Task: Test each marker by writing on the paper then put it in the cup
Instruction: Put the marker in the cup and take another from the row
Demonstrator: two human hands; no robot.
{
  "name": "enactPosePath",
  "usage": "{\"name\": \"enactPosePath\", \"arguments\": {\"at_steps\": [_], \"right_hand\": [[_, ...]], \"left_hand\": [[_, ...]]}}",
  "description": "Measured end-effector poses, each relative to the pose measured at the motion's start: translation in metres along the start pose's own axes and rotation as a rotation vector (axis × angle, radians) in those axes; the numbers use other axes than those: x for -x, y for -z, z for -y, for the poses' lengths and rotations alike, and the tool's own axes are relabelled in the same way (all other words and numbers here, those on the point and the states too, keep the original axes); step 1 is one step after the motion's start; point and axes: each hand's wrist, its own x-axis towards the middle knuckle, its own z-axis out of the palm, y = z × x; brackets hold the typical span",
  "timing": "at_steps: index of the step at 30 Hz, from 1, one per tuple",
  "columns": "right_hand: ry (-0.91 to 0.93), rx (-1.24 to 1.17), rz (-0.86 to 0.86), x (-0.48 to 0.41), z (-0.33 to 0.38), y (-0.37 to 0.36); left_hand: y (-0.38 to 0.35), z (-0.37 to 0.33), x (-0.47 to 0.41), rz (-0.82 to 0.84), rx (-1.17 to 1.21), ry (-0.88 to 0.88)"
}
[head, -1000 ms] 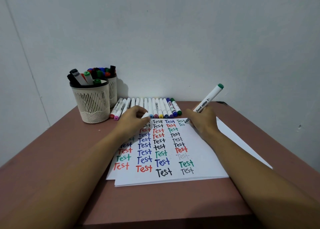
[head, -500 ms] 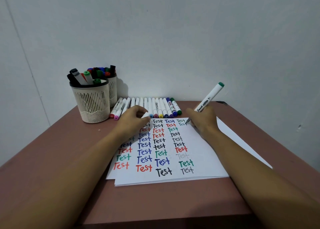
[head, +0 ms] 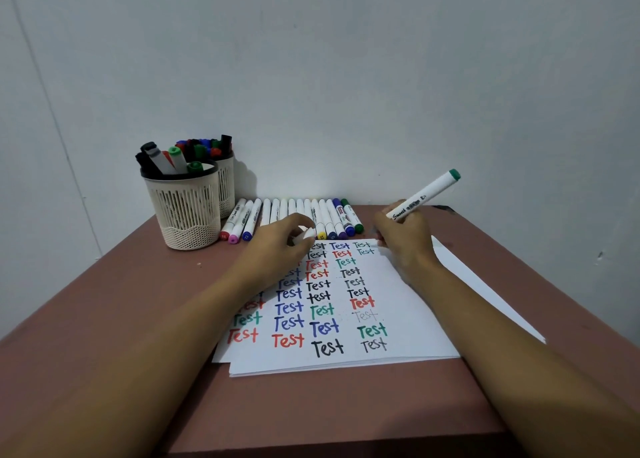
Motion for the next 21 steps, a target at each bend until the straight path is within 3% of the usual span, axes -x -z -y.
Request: {"name": "enactPosePath", "arguments": {"at_steps": [7,21], "right_hand": [[-0.072,-0.443,0.283,0.015,0.016,-0.006],[-0.026,-0.256,0.467,0.023,0.009,-0.015]], "left_hand": [[-0.003,-0.001,0.000,-0.002,-0.005,-0.013],[-0.005,-0.007,0.002,0.002,0.058,-0.175]]}}
